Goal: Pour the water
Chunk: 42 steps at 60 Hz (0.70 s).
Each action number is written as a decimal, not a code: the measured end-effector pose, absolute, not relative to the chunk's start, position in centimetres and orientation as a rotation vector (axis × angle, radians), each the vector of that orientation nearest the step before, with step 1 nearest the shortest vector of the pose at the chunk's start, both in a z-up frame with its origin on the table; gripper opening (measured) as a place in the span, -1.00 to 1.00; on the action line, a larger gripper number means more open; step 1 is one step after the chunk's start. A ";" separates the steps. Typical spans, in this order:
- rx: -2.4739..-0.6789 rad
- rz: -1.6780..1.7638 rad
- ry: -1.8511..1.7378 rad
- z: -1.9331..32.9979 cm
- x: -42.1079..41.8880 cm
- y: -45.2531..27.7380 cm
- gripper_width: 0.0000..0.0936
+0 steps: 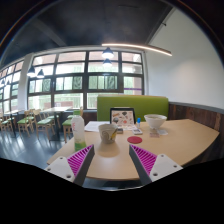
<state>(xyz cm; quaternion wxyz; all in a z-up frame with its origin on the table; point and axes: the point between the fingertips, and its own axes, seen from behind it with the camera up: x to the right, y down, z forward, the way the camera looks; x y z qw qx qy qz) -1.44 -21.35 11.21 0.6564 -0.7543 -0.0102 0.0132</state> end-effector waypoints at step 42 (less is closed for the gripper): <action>-1.613 0.020 -0.091 11.5 -16.8 -5.8 0.66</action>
